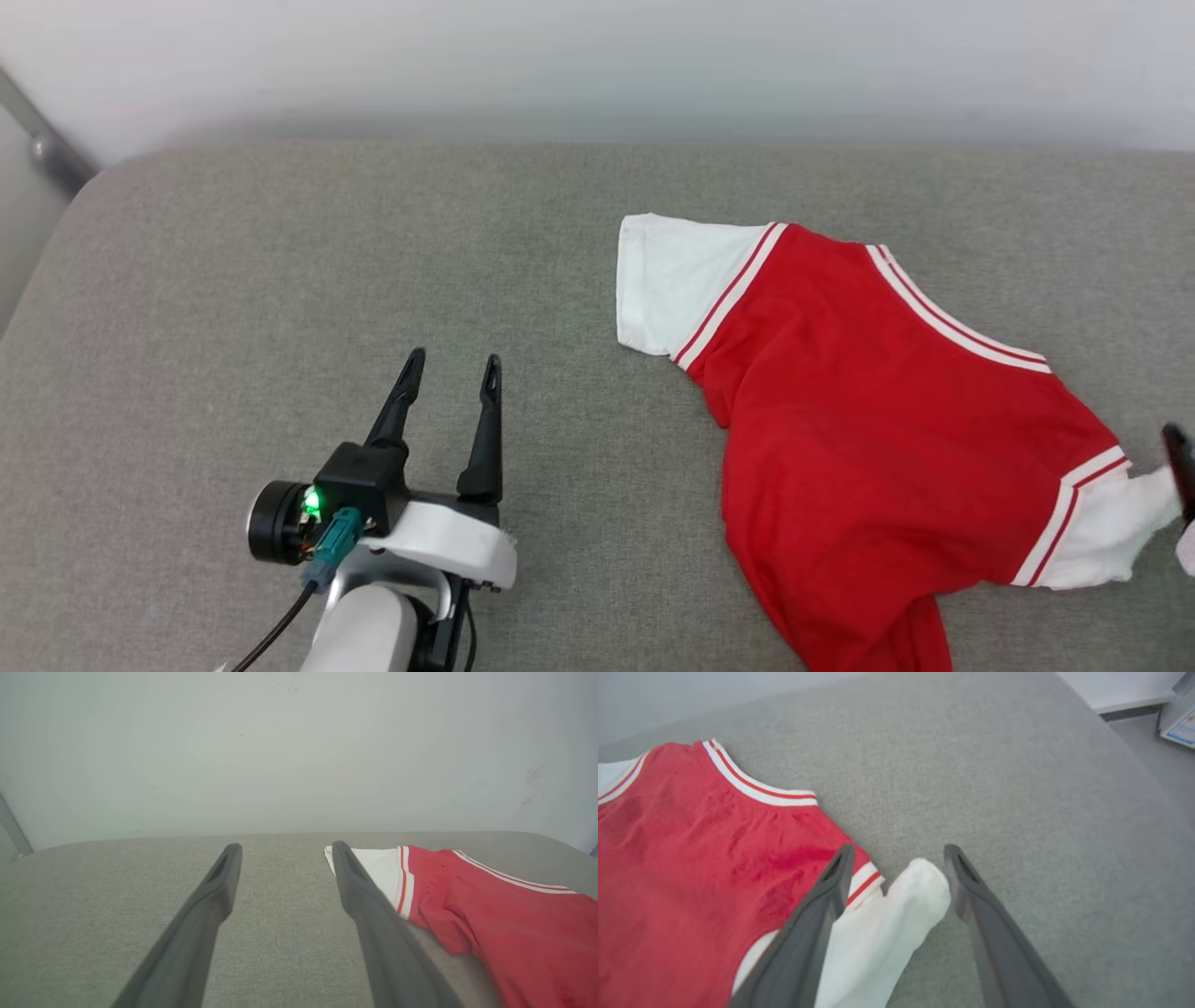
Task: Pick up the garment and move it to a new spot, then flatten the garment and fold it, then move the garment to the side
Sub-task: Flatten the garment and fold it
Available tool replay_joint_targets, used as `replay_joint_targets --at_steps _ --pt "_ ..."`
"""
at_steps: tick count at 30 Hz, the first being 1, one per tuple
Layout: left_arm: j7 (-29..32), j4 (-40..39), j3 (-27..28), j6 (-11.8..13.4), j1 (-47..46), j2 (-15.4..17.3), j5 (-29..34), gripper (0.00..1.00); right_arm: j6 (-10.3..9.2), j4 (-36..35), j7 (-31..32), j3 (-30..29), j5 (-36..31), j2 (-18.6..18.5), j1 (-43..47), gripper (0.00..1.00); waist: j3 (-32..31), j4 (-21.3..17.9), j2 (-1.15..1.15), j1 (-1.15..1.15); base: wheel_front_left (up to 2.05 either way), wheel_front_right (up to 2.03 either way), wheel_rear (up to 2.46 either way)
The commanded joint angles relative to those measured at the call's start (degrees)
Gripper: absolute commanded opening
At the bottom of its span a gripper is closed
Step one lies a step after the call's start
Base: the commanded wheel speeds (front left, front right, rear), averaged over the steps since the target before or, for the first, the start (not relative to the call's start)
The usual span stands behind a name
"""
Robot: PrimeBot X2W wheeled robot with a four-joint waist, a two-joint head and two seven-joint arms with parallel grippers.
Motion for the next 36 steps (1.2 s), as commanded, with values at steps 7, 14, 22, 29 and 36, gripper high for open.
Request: replay_joint_targets --at_steps 7,14,22,29,36 --pt "-0.10 1.02 1.41 0.35 2.74 1.79 -0.50 1.00 -0.04 -5.93 -15.85 2.18 -5.71 1.40 2.77 1.00 -4.12 -2.03 0.00 0.00 0.00 0.00 0.00" --pt "1.23 0.76 2.18 0.86 4.48 3.36 -1.14 1.00 -0.04 -15.28 -20.70 8.04 -7.98 5.04 8.22 1.00 -7.43 -2.72 0.00 0.00 0.00 0.00 0.00" --pt "4.19 0.49 3.27 1.37 6.12 4.37 -2.68 1.00 -0.04 -24.56 -20.81 12.18 -10.10 10.68 15.99 1.00 -8.78 -2.91 0.00 0.00 0.00 0.00 0.00" --pt "6.10 -0.15 3.43 0.85 2.89 5.92 -2.97 1.00 -0.04 -29.37 -20.07 14.93 -10.87 12.91 17.71 1.00 -6.60 -5.50 0.00 0.00 0.00 0.00 0.00" --pt "14.51 2.11 1.30 -4.05 -8.60 6.84 -4.98 1.00 -0.04 -30.93 -20.08 15.21 -10.62 13.67 14.11 1.00 -0.78 -8.97 0.00 0.00 0.00 0.00 0.00"
